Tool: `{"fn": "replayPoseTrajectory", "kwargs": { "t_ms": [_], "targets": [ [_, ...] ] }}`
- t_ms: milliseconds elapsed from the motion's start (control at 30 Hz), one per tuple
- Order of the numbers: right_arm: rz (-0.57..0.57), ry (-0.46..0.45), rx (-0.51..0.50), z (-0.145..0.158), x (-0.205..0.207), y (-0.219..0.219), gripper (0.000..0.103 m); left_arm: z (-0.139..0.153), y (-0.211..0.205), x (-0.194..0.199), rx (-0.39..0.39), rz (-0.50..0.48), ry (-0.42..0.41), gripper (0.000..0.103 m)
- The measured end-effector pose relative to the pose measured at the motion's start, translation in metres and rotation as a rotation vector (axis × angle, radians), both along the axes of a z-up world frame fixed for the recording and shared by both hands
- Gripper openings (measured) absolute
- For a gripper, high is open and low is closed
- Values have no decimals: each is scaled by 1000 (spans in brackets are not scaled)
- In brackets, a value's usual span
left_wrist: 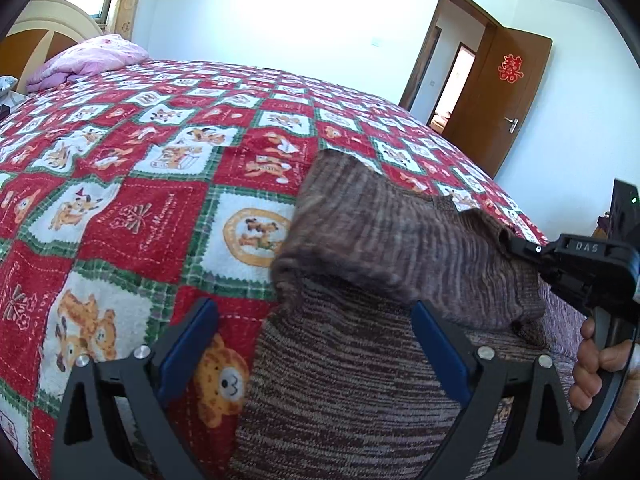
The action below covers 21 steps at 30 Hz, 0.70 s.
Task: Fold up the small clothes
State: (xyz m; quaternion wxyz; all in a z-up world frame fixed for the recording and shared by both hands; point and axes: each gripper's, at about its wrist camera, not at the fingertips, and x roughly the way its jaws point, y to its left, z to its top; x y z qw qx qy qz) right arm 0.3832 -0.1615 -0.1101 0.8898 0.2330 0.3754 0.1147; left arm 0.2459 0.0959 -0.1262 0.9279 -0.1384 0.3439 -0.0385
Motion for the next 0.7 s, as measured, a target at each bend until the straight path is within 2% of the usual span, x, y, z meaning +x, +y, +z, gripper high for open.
{"fn": "replayPoseTrajectory", "kwargs": {
  "t_ms": [67,167,233,300,367,400,500,600,700],
  "targets": [
    [-23,11,2,-4,1,-9,7,0,0,0,4,0,1,99],
    [-32,98,68,-22,7,-20,8,0,-1,0,7,-4,1,100],
    [-49,98,136,-27,8,-30,8,0,-1,0,8,-4,1,100],
    [-90,77,152,-23,3,-40,8,0,-2,0,10,-4,1,101],
    [-200,32,67,-10,-10,-50,8,0,-2,1,13,-5,-1,101],
    [-213,3,30,-3,-17,-50,8,-1,-2,1,14,-6,-1,101],
    [-131,-35,-33,11,-23,-33,8,-1,-2,2,19,-6,-1,102],
    [25,-63,-108,19,-14,6,8,-1,-3,1,19,-5,1,102],
    [169,-49,-149,11,-4,38,8,-1,-3,2,25,-5,2,102]
  ]
}}
